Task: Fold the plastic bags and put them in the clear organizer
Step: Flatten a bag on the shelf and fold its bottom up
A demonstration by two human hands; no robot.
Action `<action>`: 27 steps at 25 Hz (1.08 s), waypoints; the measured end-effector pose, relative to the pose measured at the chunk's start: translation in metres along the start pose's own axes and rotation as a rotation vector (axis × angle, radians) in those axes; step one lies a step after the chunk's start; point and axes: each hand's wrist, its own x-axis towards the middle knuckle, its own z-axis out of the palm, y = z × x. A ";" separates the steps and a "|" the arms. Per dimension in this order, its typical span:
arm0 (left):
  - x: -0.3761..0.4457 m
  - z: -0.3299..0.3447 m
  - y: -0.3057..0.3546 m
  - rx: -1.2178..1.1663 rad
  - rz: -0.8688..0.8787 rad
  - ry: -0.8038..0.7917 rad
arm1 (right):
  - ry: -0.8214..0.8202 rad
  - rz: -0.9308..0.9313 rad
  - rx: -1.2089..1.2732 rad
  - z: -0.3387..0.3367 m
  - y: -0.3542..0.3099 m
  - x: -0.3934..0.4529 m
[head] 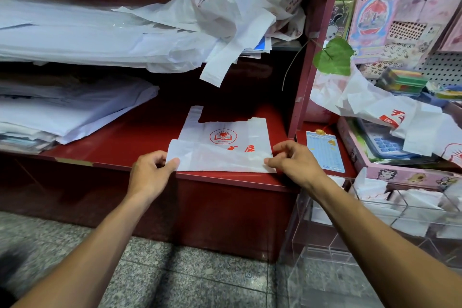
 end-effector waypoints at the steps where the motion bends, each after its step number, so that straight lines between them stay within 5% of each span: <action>1: 0.002 0.000 -0.003 -0.010 0.005 -0.005 | 0.005 0.004 0.024 0.001 -0.001 0.000; 7: 0.002 0.000 -0.009 -0.016 0.042 -0.018 | -0.076 -0.037 -0.165 0.003 0.001 0.000; 12: -0.002 -0.001 -0.007 0.011 0.052 -0.028 | -0.060 -0.084 -0.049 0.002 0.001 -0.002; 18: -0.001 -0.007 -0.019 0.025 0.043 -0.160 | -0.112 -0.247 -0.617 0.006 -0.009 -0.003; 27: -0.005 -0.007 -0.013 -0.081 0.076 -0.160 | -0.333 -0.051 -0.206 -0.011 -0.013 -0.005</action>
